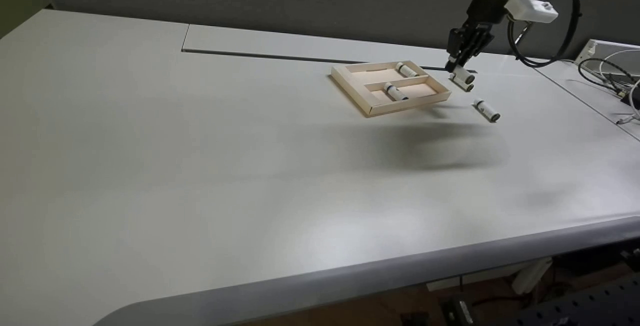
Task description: Put the bottle in the lower half of the box
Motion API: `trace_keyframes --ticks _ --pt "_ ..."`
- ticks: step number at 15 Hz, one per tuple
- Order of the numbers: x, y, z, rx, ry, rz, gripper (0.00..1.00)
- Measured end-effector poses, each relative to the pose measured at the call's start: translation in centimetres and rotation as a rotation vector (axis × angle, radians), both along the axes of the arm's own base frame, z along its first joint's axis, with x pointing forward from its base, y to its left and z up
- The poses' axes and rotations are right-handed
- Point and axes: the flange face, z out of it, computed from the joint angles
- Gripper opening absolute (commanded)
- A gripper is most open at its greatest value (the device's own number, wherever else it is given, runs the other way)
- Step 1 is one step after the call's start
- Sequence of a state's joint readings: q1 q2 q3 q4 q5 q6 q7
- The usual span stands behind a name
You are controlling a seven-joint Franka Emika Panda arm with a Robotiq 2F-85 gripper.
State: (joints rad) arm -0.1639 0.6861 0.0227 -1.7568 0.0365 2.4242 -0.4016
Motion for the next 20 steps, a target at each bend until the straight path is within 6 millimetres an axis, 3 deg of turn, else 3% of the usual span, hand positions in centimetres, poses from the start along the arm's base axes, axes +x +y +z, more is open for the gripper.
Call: trace_keyframes --ticks 11,16,20 --pt "5.2 0.1 -3.2 -0.022 -0.050 -0.010 0.07" --pt "6.2 2.4 -6.1 -0.020 -0.034 0.012 0.07" --pt "6.9 4.3 -6.1 -0.028 -0.020 0.034 0.07"
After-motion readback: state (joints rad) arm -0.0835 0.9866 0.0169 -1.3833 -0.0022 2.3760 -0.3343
